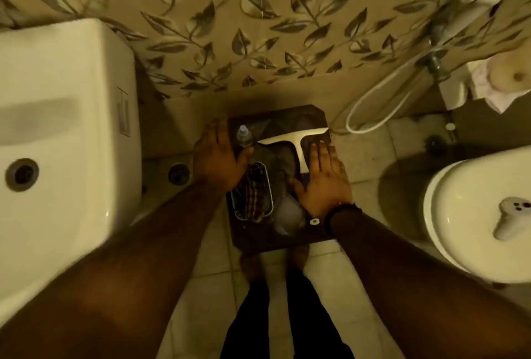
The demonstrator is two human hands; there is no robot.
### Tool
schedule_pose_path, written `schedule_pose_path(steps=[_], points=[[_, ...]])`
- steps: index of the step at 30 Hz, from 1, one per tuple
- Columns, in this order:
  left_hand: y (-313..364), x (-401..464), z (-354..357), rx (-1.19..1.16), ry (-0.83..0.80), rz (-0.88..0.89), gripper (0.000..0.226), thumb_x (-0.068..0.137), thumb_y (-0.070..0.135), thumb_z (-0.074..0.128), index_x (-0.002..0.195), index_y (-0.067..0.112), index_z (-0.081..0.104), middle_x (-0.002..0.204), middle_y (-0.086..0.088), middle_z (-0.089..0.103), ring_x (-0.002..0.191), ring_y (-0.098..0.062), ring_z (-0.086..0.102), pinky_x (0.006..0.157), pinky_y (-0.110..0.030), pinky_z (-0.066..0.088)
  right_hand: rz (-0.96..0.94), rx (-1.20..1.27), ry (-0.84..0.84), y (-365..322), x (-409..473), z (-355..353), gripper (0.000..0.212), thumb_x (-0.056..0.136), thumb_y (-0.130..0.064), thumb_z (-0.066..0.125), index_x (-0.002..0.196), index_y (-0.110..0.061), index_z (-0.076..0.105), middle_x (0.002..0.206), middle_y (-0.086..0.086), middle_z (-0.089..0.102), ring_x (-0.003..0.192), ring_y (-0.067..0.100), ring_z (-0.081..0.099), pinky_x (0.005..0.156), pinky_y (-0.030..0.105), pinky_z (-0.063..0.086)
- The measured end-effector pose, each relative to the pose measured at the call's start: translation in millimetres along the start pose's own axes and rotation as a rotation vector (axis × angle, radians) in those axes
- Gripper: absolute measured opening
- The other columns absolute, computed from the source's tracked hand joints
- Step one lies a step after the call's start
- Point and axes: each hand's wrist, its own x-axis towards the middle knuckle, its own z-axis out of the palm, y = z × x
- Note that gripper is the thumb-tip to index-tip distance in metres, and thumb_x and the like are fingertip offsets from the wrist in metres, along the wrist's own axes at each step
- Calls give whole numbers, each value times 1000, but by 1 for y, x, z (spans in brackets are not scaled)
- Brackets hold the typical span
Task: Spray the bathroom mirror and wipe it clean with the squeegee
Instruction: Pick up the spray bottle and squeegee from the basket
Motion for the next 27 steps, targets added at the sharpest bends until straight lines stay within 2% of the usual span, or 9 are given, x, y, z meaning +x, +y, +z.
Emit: schedule_pose_path(steps=[4, 8, 11, 15, 18, 21, 23, 27], points=[[-5, 14, 20, -67, -17, -58, 84, 91, 52, 57, 153, 5, 24, 153, -19, 38, 138, -37, 41, 109, -46, 38, 40, -77, -62, 6, 7, 20, 88, 85, -61, 39, 148, -8, 7, 154, 18, 17, 141, 34, 12, 112, 48, 20], [-2, 21, 38, -134, -40, -82, 86, 89, 49, 62, 154, 6, 23, 155, -16, 37, 140, -34, 39, 112, -43, 34, 67, -28, -88, 8, 11, 31, 83, 87, -56, 43, 146, -9, 10, 148, 17, 28, 129, 34, 30, 106, 45, 30], [1, 26, 45, -167, -45, -115, 86, 88, 44, 65, 154, 9, 23, 154, -14, 39, 136, -34, 44, 110, -43, 37, 99, 3, -127, 7, 12, 36, 79, 89, -51, 46, 147, -11, 8, 148, 16, 27, 130, 33, 31, 103, 43, 32], [7, 32, 46, -197, -69, -145, 83, 90, 37, 65, 155, 13, 19, 150, -15, 44, 126, -38, 53, 102, -48, 45, 141, 82, -178, 6, 13, 37, 76, 90, -46, 49, 147, -14, 9, 150, 15, 26, 133, 33, 30, 105, 45, 34], [10, 37, 45, -220, -96, -161, 80, 92, 32, 64, 155, 14, 18, 151, -14, 42, 128, -38, 52, 103, -50, 44, 190, 176, -234, 6, 16, 41, 70, 91, -42, 49, 145, -15, 13, 145, 16, 35, 125, 35, 43, 99, 47, 42], [10, 41, 45, -228, -119, -189, 75, 93, 31, 63, 153, 13, 22, 149, -15, 45, 126, -39, 53, 102, -50, 45, 221, 190, -277, 6, 19, 45, 61, 93, -41, 47, 142, -16, 19, 128, 14, 53, 108, 32, 56, 85, 41, 49], [10, 43, 46, -217, -128, -197, 68, 94, 30, 60, 151, 12, 27, 142, -17, 50, 120, -40, 56, 98, -51, 46, 227, 185, -273, 6, 20, 47, 54, 95, -39, 45, 138, -15, 24, 119, 13, 59, 98, 30, 60, 76, 37, 47], [9, 47, 44, -224, -115, -177, 48, 96, 28, 57, 140, 10, 44, 131, -17, 58, 117, -39, 57, 95, -49, 47, 264, 239, -307, 7, 21, 46, 45, 96, -35, 46, 133, -15, 29, 117, 13, 60, 95, 29, 62, 75, 36, 47]])
